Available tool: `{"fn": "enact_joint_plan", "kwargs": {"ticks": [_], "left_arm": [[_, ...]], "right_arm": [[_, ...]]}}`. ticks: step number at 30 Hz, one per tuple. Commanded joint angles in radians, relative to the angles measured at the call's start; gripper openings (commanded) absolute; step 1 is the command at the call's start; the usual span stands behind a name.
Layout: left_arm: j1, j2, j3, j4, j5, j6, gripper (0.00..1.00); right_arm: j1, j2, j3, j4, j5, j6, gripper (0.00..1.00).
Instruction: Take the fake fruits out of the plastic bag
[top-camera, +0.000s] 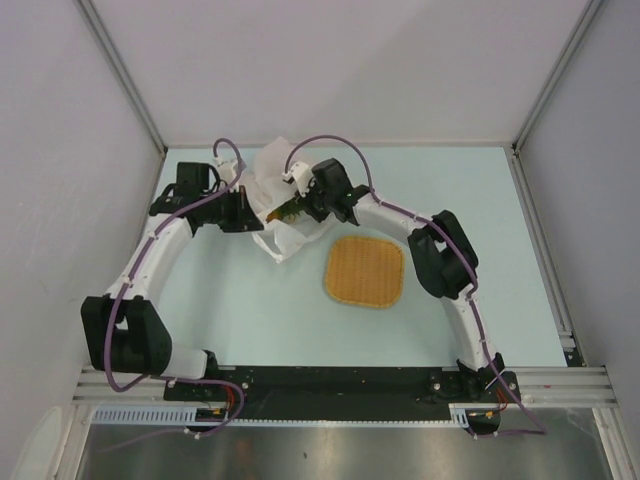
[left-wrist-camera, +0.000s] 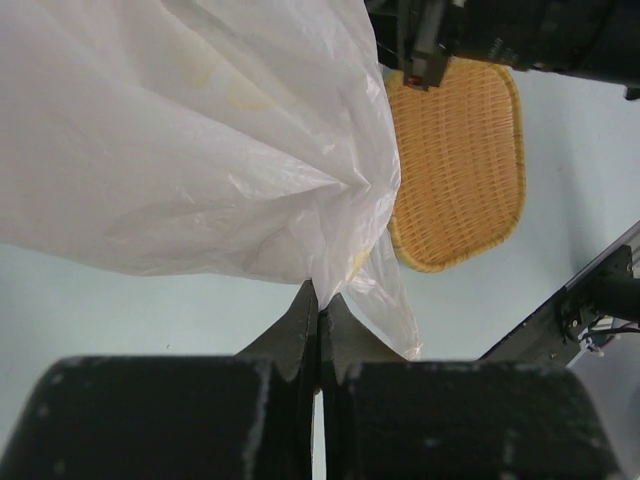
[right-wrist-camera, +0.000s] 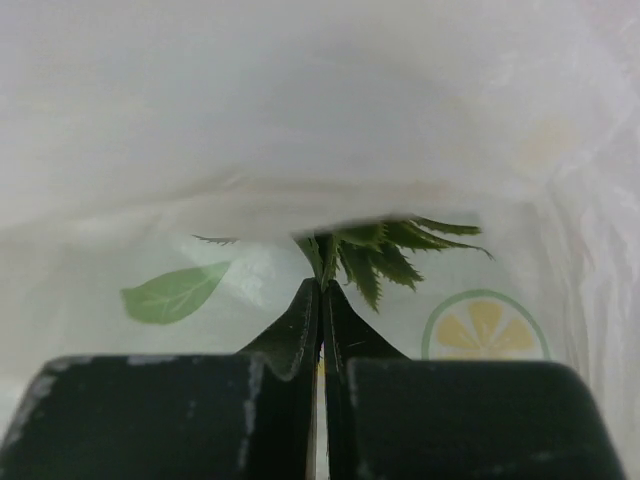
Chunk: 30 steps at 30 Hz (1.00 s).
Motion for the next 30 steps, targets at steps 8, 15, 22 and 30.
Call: {"fn": "enact_joint_plan", "kwargs": {"ticks": [8, 15, 22, 30], "left_arm": [[0.003, 0.072, 0.095, 0.055, 0.02, -0.052, 0.0], [0.003, 0.119, 0.154, 0.056, 0.022, -0.053, 0.0], [0.003, 0.138, 0.174, 0.055, 0.028, -0.055, 0.0], [0.003, 0.145, 0.156, 0.071, 0.037, -0.07, 0.0]], "right_arm": [[0.037, -0.33, -0.099, 0.014, -0.029, -0.081, 0.0], [0.051, -0.44, -0.197, -0.023, 0.005, -0.2, 0.0], [0.067, -0.485, -0.271, 0.008, 0.118, -0.344, 0.0], [0.051, -0.526, -0.289, 0.014, 0.135, -0.487, 0.0]]}}
